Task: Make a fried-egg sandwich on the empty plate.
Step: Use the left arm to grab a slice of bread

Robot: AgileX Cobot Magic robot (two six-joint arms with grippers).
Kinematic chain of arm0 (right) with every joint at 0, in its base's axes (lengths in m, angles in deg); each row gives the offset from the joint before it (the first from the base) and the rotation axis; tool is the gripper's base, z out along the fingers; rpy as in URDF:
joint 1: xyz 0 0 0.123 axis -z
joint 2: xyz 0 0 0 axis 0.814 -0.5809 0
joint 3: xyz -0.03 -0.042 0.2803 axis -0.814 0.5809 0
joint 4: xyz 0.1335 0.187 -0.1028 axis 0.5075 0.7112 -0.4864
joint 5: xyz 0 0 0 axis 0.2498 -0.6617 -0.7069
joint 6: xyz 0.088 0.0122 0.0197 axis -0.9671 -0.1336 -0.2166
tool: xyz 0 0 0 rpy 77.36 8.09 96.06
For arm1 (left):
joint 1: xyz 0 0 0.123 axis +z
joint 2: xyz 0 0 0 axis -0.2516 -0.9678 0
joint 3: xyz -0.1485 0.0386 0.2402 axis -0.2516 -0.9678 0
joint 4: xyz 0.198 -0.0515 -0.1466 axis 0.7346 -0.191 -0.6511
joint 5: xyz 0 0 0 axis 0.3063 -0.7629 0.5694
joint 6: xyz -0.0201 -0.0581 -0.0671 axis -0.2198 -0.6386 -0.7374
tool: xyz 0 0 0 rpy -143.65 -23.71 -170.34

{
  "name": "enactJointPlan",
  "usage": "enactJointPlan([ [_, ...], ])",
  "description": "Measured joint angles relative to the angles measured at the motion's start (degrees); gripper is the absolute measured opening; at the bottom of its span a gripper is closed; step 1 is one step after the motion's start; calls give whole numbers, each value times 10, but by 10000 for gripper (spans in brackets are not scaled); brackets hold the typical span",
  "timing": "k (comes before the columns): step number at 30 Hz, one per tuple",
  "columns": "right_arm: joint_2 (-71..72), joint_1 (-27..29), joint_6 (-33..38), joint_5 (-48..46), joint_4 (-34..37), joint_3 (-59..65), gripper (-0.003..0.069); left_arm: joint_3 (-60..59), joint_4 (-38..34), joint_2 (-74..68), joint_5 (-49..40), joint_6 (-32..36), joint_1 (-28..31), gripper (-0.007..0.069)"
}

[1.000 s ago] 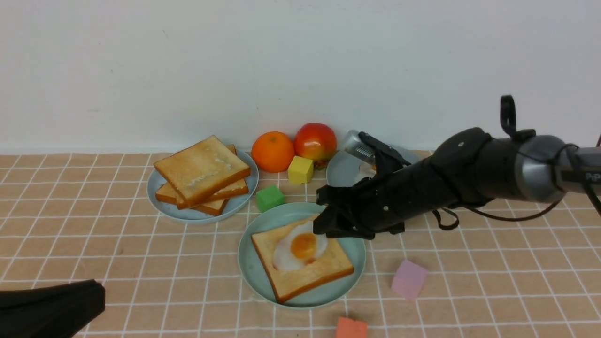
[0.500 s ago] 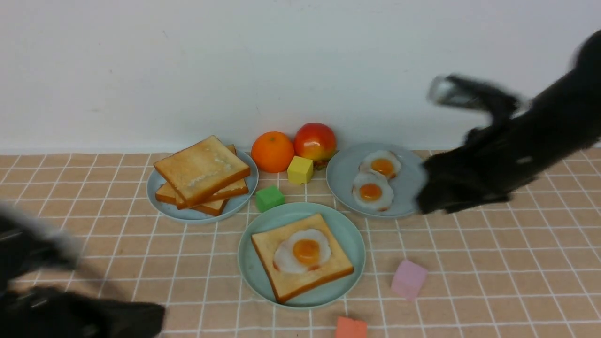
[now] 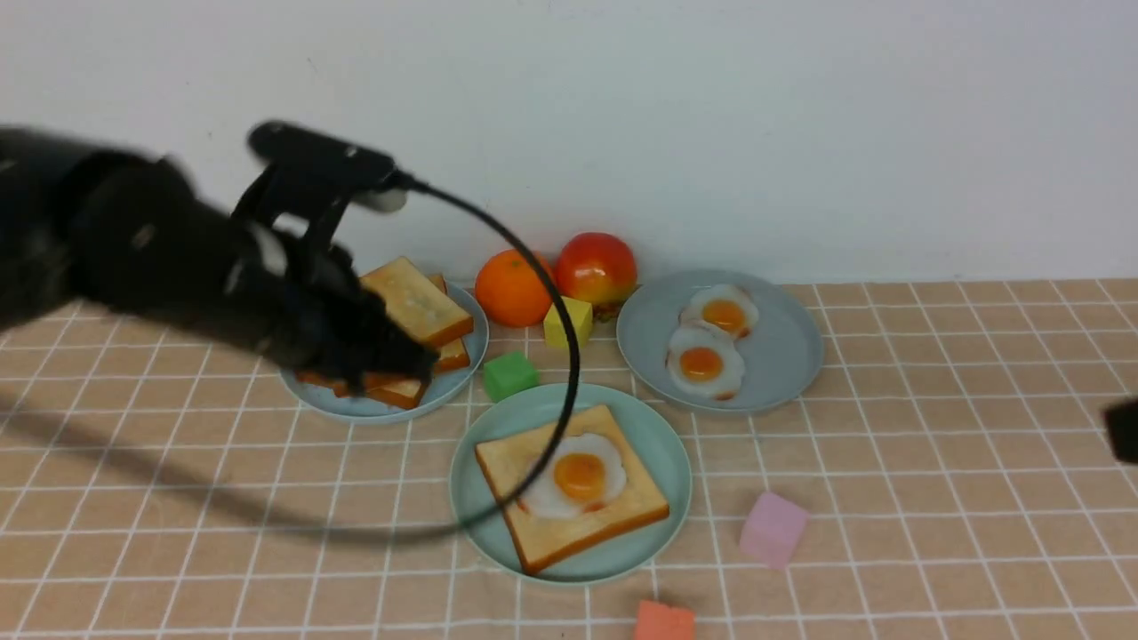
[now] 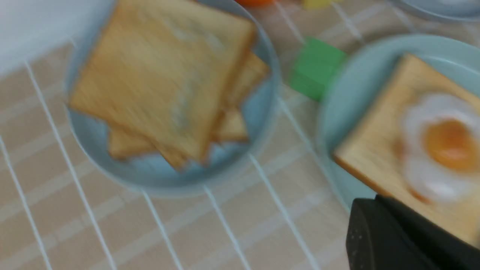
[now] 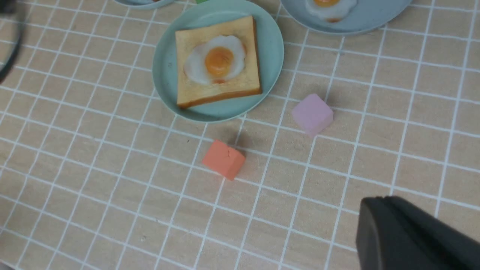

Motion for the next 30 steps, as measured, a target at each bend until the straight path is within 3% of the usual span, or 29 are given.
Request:
enactJointPlan([
  [3,32,0,0,-10,-1,14,1,52,16,-72,0,41,9,1],
  [6,46,0,0,-30,-1,18,3,96,57,-133,0,79,9,69],
  [11,49,0,-1,-61,0,19,6,143,142,-211,3,90,9,268],
  [15,49,0,-8,-67,0,19,8,154,191,-238,37,68,9,363],
  [22,49,0,-13,-69,0,19,15,156,251,-273,99,40,9,361],
  [30,49,0,-18,-69,2,19,22,160,259,-304,131,34,9,332],
])
